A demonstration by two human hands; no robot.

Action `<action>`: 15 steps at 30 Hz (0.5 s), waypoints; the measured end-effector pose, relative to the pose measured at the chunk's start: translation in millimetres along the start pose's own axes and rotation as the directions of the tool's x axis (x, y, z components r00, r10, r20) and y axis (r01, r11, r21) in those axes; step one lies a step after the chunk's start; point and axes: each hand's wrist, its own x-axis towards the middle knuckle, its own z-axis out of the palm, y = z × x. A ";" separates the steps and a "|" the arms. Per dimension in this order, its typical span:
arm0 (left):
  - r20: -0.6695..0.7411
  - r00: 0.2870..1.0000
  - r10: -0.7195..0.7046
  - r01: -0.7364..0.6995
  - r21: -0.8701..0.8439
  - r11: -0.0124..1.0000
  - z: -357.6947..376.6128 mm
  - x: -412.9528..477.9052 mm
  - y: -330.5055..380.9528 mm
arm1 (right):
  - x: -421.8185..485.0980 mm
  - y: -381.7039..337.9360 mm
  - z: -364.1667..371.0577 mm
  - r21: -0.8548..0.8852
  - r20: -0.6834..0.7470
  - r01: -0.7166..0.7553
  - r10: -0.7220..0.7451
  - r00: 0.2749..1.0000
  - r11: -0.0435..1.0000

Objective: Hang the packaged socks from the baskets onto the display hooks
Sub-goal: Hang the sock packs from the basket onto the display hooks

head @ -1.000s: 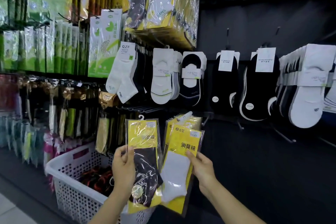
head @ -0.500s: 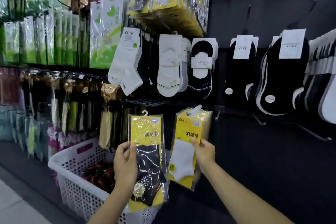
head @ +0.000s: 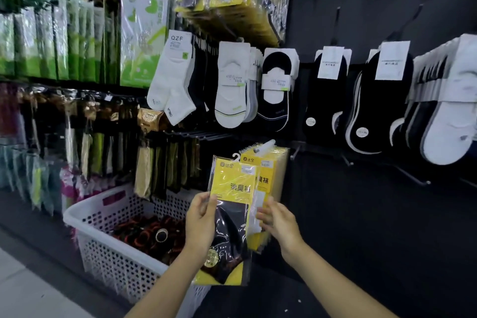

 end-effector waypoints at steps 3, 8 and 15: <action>0.051 0.999 -0.007 0.006 0.009 1.000 12.7 -6.0 5.8 | -12.9 -6.9 5.3 -0.102 0.112 0.027 -0.016 0.994 0.994; 0.125 0.992 -0.012 0.010 0.016 1.000 22.1 -9.0 12.0 | -17.8 -10.8 0.4 -0.084 -0.022 0.150 -0.152 0.988 0.985; 0.209 0.977 -0.053 0.040 0.068 0.997 28.0 -3.0 9.3 | 3.3 -18.0 -1.6 -0.090 -0.113 0.133 -0.143 0.983 0.987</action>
